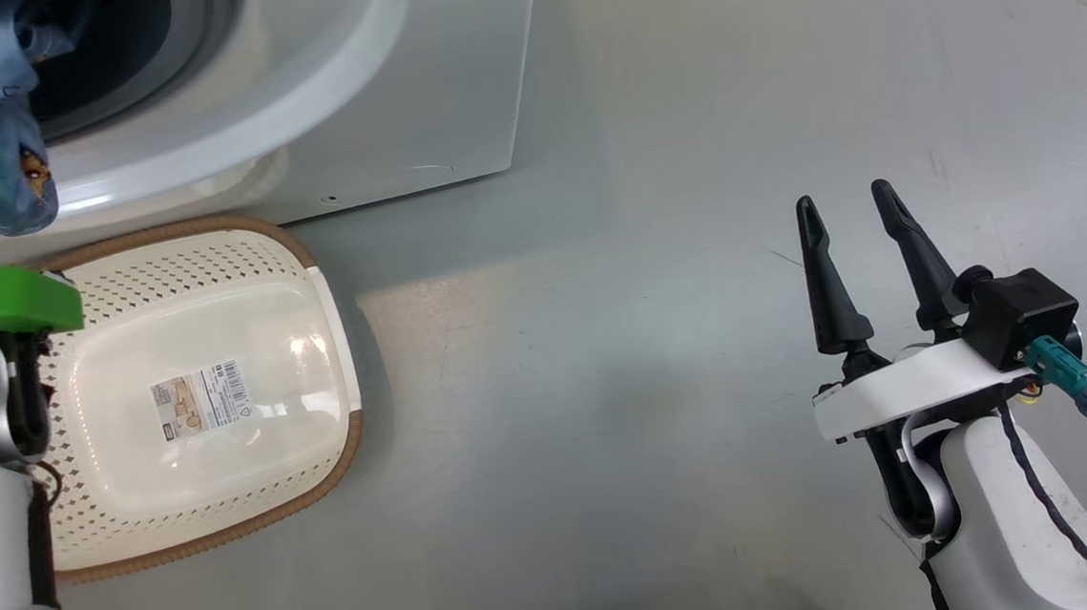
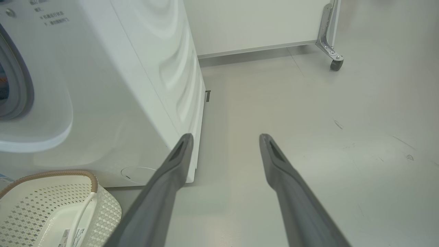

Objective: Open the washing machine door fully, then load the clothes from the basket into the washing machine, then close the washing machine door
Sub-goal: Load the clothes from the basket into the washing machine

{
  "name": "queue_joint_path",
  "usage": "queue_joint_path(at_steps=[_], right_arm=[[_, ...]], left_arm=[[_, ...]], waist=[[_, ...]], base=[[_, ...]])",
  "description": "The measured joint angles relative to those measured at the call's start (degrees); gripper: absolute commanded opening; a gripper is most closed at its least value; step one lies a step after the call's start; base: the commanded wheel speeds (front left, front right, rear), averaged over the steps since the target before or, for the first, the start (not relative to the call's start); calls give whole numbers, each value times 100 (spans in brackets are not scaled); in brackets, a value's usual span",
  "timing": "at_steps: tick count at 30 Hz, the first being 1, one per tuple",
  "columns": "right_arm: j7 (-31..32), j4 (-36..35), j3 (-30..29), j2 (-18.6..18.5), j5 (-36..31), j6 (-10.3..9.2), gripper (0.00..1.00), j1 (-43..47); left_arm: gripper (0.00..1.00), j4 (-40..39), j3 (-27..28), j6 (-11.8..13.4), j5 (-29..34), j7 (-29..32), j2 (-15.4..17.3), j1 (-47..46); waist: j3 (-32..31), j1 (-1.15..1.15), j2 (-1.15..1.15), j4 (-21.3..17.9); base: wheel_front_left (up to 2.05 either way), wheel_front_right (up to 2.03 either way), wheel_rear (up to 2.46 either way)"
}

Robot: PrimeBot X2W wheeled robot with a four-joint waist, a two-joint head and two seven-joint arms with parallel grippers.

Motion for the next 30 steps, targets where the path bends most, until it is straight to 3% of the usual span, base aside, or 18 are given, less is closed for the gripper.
queue_joint_path(at_steps=[9,22,30], right_arm=[[0,16,116,2,46,1,100,3],[0,-77,152,7,172,-1,100,25],[0,-170,149,7,199,-9,100,25]], left_arm=[[0,311,-176,-2,99,175,521,-497],[0,708,-245,-3,-96,836,694,-1466],[0,985,-358,-3,-134,1482,1006,-2171]], waist=[[-56,0,0,-257],[187,0,0,-544],[482,0,0,-594]], base=[[0,0,0],[0,0,0],[0,0,0]])
